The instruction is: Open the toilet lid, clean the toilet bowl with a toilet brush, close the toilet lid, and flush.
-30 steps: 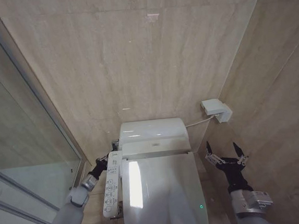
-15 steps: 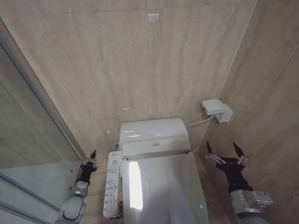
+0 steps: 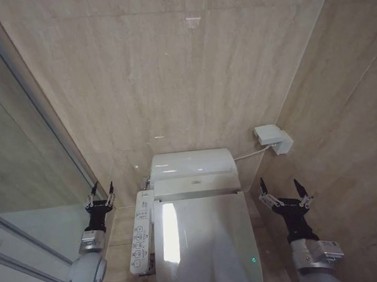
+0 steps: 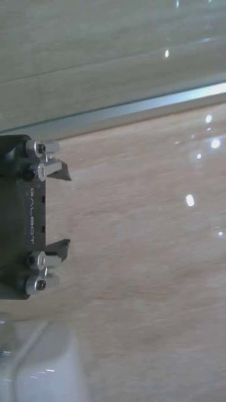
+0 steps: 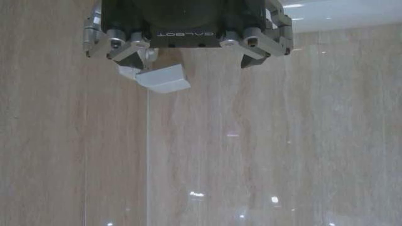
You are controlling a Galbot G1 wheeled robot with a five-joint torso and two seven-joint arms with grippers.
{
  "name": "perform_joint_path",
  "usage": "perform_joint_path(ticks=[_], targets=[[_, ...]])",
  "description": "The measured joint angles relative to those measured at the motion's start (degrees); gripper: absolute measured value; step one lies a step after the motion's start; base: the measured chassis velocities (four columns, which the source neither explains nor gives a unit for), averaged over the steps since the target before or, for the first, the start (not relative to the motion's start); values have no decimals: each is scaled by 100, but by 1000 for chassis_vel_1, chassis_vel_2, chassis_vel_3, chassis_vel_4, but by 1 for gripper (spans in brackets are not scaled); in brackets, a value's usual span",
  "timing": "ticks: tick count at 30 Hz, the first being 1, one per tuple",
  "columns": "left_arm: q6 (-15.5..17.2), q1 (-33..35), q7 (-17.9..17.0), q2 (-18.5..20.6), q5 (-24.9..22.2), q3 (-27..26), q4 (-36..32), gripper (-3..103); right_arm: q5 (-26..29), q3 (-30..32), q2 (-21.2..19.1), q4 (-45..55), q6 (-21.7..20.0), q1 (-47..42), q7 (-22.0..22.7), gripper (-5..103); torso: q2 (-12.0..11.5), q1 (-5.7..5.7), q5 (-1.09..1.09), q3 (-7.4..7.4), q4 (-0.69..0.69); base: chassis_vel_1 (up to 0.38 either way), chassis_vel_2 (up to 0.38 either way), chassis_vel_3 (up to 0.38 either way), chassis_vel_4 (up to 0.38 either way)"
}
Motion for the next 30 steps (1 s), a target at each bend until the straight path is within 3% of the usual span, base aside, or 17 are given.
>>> perform_joint_path(ticks=[6, 7, 13, 14, 22, 30], targets=[[242, 366, -67, -93, -63, -236, -665, 61, 0, 0, 0, 0, 0, 0, 0, 100, 0, 0, 0, 0, 0, 0, 0, 0, 0], [295, 497, -76, -124, -103, -292, -841, 88, 0, 0, 0, 0, 0, 0, 0, 100, 0, 0, 1, 0, 0, 0, 0, 0, 0], [393, 1056, -46, -269, -277, -370, -1461, 88, 0, 0, 0, 0, 0, 0, 0, 100, 0, 0, 0, 0, 0, 0, 0, 0, 0], [401, 1197, -33, -281, -306, -357, -1586, 100, 0, 0, 0, 0, 0, 0, 0, 100, 0, 0, 0, 0, -1, 0, 0, 0, 0], [339, 2063, 248, -340, -477, -329, -2228, 100, 0, 0, 0, 0, 0, 0, 0, 100, 0, 0, 0, -1, 0, 0, 0, 0, 0], [275, 2422, 275, -477, -475, -641, -2391, 100, 0, 0, 0, 0, 0, 0, 0, 100, 0, 0, 0, 0, 0, 0, 0, 0, 0]])
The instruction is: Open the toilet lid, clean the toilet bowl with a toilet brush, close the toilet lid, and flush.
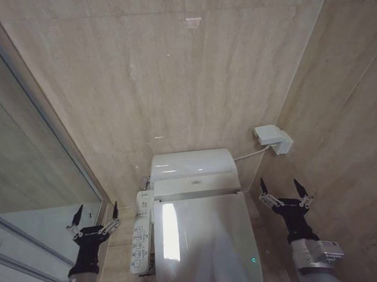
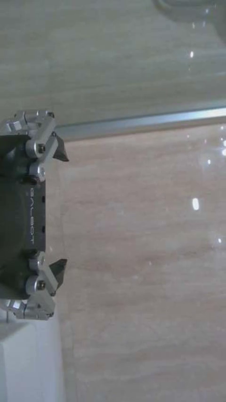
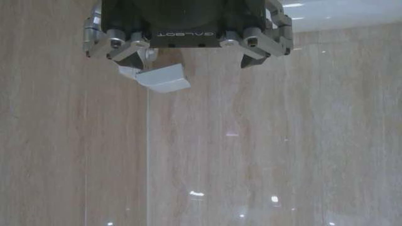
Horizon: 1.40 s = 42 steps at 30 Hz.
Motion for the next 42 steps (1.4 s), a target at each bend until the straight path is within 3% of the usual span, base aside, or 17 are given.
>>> perform_joint_path(ticks=[13, 42], targets=[[-36, 46, 84, -344, -111, -128, -130, 100, 0, 0, 0, 0, 0, 0, 0, 100, 0, 1, 0, 0, 0, 0, 0, 0, 0], [57, 108, 186, -340, 88, 82, -303, 100, 0, 0, 0, 0, 0, 0, 0, 100, 0, 1, 0, 0, 0, 0, 0, 0, 0]])
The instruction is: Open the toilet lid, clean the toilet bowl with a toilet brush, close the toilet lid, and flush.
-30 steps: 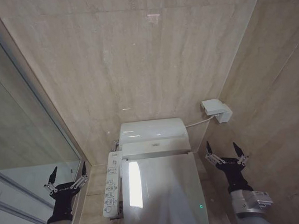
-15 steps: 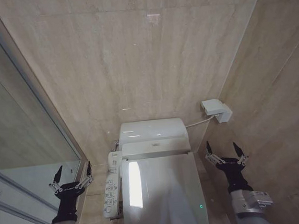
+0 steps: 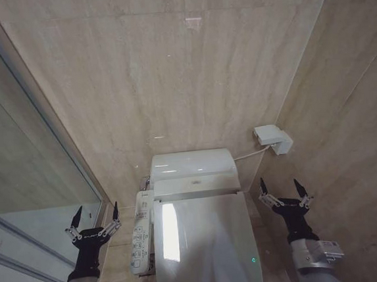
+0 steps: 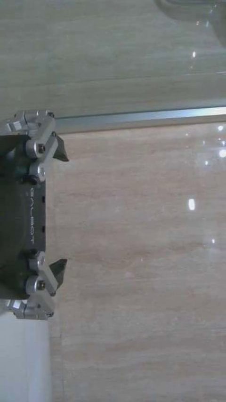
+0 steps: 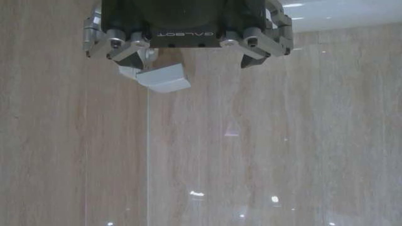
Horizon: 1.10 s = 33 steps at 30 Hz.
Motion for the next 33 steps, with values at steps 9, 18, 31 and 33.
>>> perform_joint_path(ticks=[9, 18, 31, 33], targets=[[-4, -3, -16, -2, -19, 10, -32, 100, 0, 0, 0, 0, 0, 0, 0, 100, 0, 0, 0, 0, 0, 0, 0, 0, 0], [-2, 2, -24, -2, -19, 13, -35, 100, 0, 0, 0, 0, 0, 0, 0, 100, 0, 0, 0, 0, 0, 0, 0, 0, 0], [-2, 3, -29, -2, -21, 13, -35, 100, 0, 0, 0, 0, 0, 0, 0, 100, 0, 0, 0, 0, 0, 0, 0, 0, 0], [-2, 3, -29, -3, -21, 14, -35, 100, 0, 0, 0, 0, 0, 0, 0, 100, 0, 0, 0, 0, 0, 0, 0, 0, 0]])
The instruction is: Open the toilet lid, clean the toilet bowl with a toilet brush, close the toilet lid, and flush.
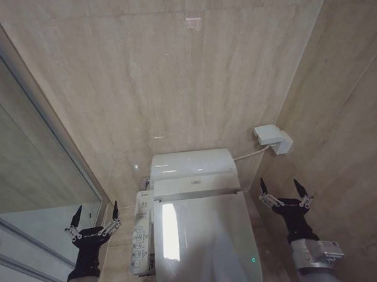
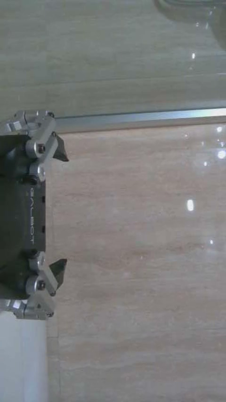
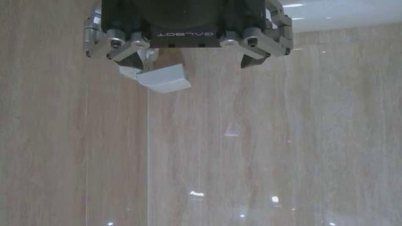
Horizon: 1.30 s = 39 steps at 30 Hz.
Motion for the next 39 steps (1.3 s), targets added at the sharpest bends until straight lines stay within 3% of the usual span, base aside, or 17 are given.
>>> perform_joint_path(ticks=[24, 39], targets=[[0, 3, 0, 0, -1, 0, 5, 100, 0, 0, 0, 0, 0, -1, 0, 100, 3, -6, -2, -3, -1, 153, -167, -150, 149], [0, -1, 0, 1, -1, 0, 6, 100, 0, 0, 0, 0, 0, 2, 0, 100, -2, 3, 0, 1, -1, 12, -14, -17, 21]])
